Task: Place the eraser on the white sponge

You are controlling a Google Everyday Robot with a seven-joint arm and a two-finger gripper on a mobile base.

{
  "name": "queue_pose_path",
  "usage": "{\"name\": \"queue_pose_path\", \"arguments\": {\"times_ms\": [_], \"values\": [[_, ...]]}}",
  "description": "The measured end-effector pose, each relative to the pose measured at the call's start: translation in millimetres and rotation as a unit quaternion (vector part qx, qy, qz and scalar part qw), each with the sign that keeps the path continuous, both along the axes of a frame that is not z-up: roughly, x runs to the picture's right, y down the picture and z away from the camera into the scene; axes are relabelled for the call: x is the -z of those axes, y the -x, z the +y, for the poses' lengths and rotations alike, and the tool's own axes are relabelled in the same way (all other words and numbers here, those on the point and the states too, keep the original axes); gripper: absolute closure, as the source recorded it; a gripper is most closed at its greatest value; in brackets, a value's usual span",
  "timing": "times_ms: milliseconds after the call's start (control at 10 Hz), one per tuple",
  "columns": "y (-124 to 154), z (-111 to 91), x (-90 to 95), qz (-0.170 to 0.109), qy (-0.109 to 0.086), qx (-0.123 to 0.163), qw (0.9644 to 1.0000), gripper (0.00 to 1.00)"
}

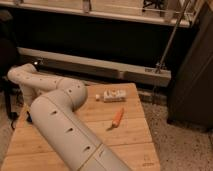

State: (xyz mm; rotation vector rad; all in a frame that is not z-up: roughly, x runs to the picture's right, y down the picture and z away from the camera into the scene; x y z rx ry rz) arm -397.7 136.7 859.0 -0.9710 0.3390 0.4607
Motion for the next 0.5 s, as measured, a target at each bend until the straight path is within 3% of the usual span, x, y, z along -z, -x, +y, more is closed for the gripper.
{"name": "queue_pose_path", "arguments": {"times_ms": [200,500], "values": [[0.2,-11.2,2.4,-0.003,-0.011,-0.012,0.9999,0.20],[-1.9,-39.5,5.7,0.000,-0.045,-0.060,0.9972,0.20]]}}
